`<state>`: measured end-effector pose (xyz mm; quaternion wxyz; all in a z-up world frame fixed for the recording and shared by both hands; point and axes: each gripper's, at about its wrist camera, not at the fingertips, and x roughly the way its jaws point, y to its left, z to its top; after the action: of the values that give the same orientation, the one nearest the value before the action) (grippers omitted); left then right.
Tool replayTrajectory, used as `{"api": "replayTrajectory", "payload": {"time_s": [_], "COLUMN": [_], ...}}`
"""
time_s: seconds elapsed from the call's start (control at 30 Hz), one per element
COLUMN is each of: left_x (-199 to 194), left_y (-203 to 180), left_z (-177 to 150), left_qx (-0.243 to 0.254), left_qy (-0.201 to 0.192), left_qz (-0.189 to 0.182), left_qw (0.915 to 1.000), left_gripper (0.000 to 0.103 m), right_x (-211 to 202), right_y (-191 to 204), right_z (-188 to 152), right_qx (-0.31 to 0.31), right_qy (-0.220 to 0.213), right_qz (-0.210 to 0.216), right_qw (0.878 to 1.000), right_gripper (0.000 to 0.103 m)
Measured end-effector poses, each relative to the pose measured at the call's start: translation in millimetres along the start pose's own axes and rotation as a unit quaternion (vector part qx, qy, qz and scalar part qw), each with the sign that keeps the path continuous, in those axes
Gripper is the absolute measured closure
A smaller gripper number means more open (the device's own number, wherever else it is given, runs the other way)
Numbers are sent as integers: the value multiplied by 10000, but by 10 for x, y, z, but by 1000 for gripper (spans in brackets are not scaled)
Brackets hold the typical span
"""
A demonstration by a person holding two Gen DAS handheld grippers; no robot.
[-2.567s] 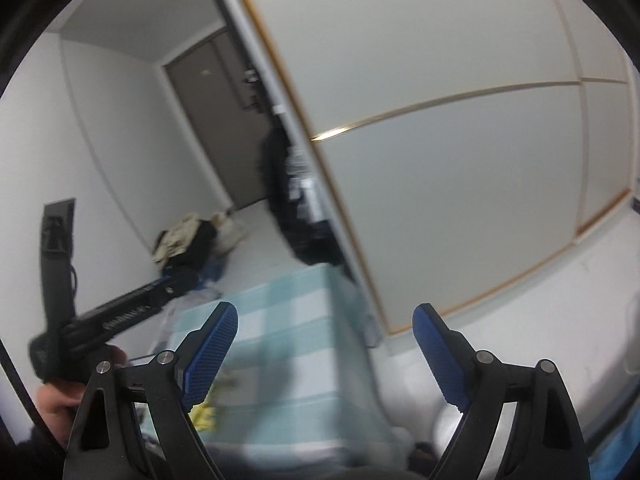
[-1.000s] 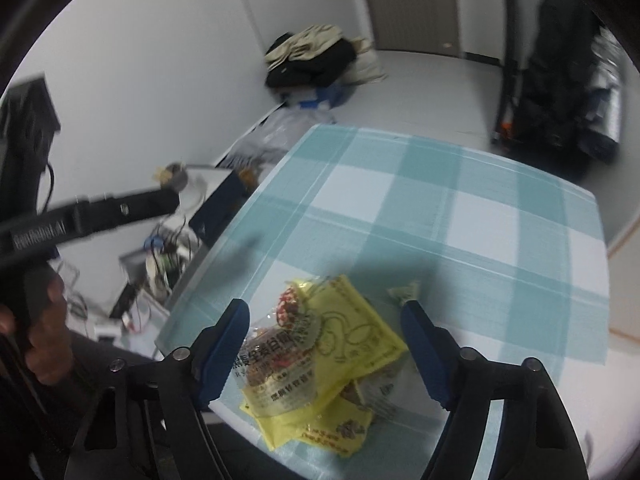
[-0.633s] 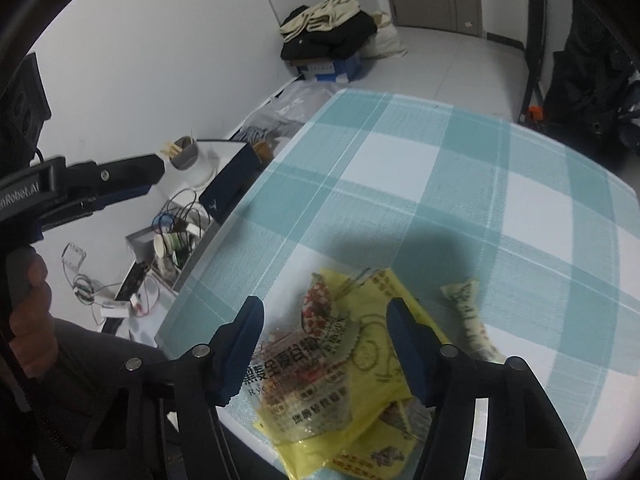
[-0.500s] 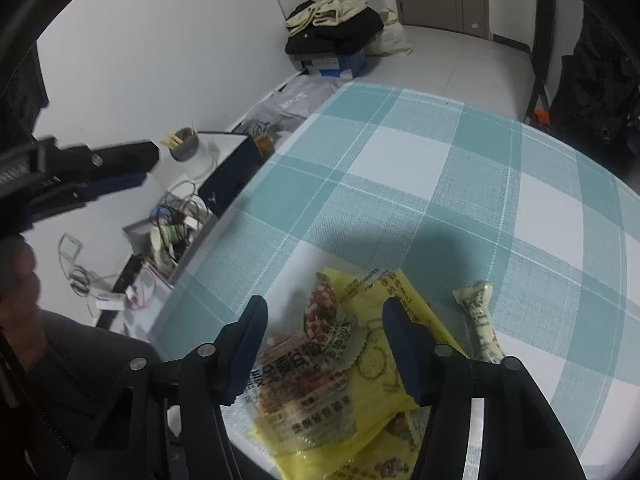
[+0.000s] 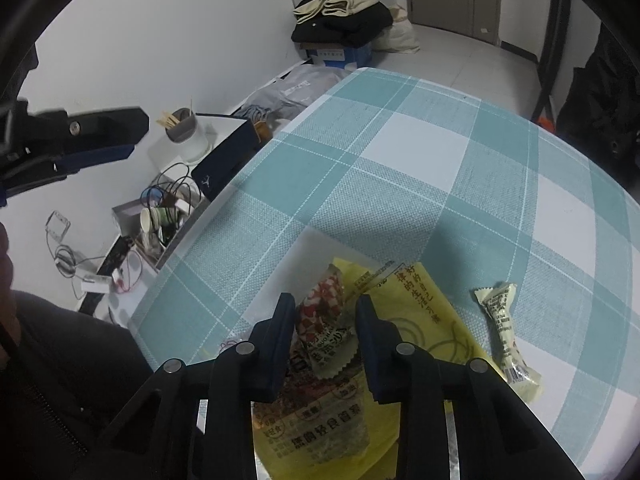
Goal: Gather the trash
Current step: 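Grasp the red-printed snack wrapper with the right gripper, then grasp the yellow wrapper with the left gripper and lift it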
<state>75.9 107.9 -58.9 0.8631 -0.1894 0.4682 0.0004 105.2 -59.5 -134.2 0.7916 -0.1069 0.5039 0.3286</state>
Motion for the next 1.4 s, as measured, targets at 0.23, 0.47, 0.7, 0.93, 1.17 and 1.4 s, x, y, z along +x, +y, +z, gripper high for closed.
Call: {"api": "replayTrajectory", "payload": {"time_s": [0.23,0.47,0.7,0.93,1.17,1.4], "left_x": [44,-8,3,138,340,627], "left_y": [3,-210,-488,-695,-786,-789], "left_z": [-57,-143,-240,-345,-458,-624], "left_qx": [82,496,1129,1586,1747,1816], "left_qy": [98,-26,-70,192,673,1419], "left_qz": [-45,-120,-168,-224,-237,-194], "left_qw": [9999,9987,9934,9869,9820,9729], "left_gripper": [56,56,56,56,56,56], "right_x": [-221,-504,-742,-999,-1152,-1297], "right_y": [-130,-267,-448,-670,-833,-937], "right_z": [-23,-106,-210,-333,-447,-528], "right_qx": [365,543,784,984,1111,1263], "right_qy": [-327,-651,-848,-1107,-1218,-1366], "right_qz": [298,264,184,91,-5,48], "right_qw": [9984,9961,9931,9889,9863,9825], "right_gripper": [74,74,74,74,74,74]}}
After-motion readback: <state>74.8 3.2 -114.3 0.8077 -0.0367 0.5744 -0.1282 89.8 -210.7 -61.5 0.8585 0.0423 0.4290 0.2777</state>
